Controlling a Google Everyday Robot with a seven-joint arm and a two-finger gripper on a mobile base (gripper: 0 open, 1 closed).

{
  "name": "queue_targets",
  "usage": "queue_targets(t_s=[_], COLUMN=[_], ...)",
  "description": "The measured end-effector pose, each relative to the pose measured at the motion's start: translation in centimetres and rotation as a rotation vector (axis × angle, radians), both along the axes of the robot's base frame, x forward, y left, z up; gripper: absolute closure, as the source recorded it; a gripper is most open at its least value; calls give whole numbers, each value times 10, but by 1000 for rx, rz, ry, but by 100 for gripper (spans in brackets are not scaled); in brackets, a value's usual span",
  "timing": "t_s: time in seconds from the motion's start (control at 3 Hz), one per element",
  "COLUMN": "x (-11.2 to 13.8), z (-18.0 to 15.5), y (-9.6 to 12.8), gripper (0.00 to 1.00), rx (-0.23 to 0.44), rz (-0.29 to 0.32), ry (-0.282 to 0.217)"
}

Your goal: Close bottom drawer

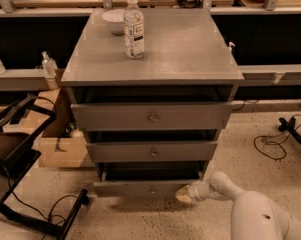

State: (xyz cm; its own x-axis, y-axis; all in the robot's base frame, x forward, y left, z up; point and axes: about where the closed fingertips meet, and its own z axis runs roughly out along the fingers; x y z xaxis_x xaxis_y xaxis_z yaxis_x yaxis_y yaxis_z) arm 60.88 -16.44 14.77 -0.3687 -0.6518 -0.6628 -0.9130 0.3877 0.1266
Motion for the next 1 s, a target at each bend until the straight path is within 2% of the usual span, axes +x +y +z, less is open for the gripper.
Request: queue_targets(t_s=[0.33, 0.67, 1.0], x=[17, 21, 45], z=[0, -1, 2], y=[-1, 0, -2], gripper=[100, 100, 100], rx=[1, 2, 1], rz=[4, 7, 11], ry=[-7, -4, -14])
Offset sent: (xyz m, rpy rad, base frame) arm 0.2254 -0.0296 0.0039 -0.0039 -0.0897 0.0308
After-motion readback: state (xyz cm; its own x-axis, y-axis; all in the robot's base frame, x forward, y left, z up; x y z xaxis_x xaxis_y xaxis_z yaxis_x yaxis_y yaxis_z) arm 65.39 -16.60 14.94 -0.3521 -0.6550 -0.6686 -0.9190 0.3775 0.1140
